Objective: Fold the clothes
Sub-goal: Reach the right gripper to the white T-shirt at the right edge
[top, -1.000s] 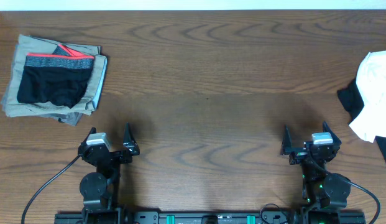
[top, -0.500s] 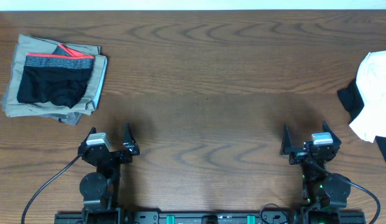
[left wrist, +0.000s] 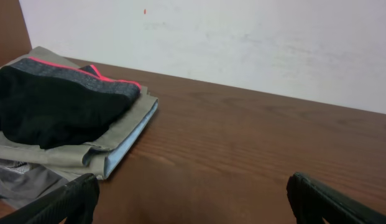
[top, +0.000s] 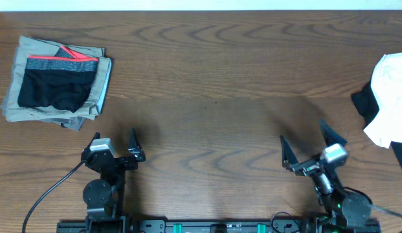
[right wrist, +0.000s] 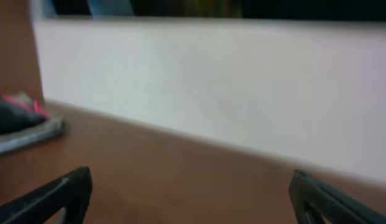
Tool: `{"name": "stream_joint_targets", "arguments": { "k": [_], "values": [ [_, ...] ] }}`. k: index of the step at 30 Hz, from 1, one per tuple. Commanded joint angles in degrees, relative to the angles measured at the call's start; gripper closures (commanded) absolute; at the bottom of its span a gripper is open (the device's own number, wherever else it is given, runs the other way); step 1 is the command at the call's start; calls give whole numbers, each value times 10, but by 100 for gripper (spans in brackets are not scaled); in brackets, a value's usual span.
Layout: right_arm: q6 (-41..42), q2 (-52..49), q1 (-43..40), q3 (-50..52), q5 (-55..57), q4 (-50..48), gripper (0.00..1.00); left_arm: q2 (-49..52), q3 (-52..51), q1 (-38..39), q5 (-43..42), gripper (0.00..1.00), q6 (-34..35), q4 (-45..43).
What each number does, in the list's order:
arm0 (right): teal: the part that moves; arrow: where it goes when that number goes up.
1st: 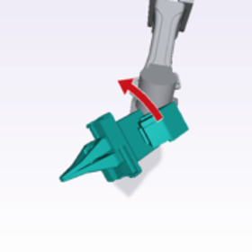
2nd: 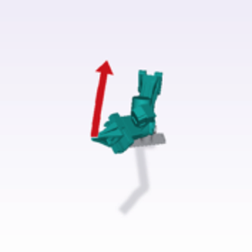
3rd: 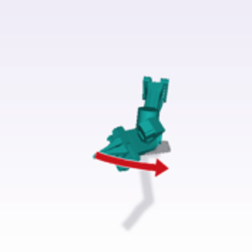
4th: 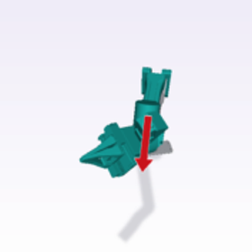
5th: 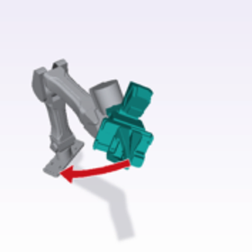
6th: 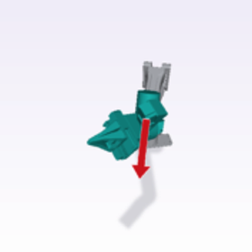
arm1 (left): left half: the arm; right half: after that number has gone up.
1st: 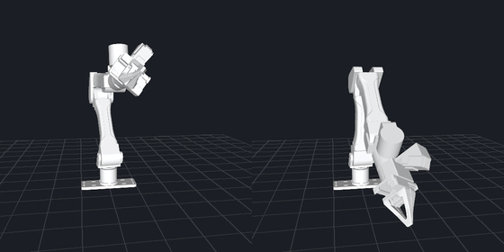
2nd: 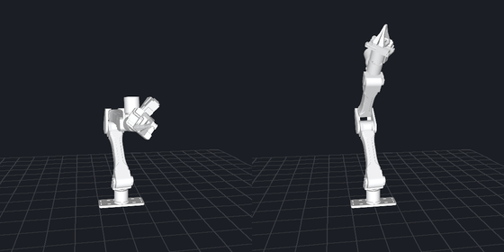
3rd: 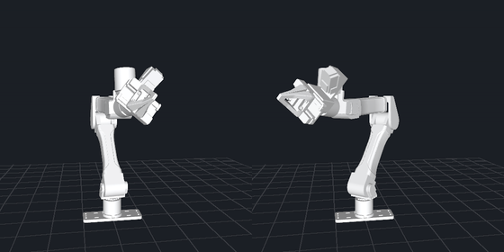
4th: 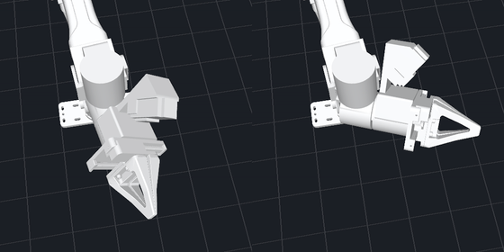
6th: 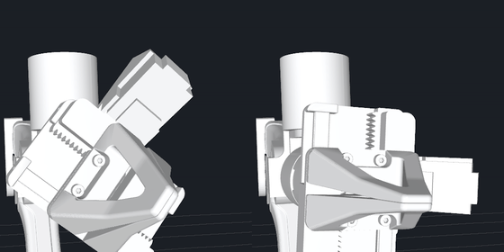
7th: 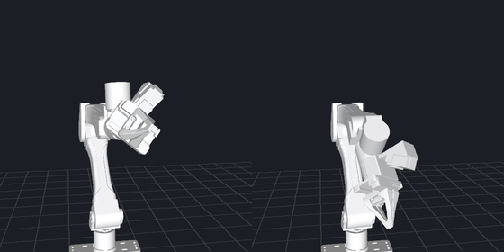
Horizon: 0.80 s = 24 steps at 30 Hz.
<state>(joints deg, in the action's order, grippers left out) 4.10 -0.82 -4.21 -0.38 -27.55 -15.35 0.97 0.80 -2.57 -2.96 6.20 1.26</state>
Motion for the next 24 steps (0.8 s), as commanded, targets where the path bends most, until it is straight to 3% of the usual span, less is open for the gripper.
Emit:
{"name": "stream_joint_targets", "arguments": {
  "k": [1,5,10,18,24],
  "values": [
    [27,4,-4,-5,2,-47,1,1,-6,-3,9,2,-1,26],
    [0,-16,-4,-60,86,-44,1,1,-6,-3,9,2,-1,26],
    [-73,-120,-5,-177,131,7,1,1,-6,-3,9,2,-1,26],
    [-124,-444,-17,-447,381,235,1,1,-6,-3,9,2,-1,26],
    [-124,-693,-115,-681,369,416,1,1,-6,-3,9,2,-1,26]
  ]
}}
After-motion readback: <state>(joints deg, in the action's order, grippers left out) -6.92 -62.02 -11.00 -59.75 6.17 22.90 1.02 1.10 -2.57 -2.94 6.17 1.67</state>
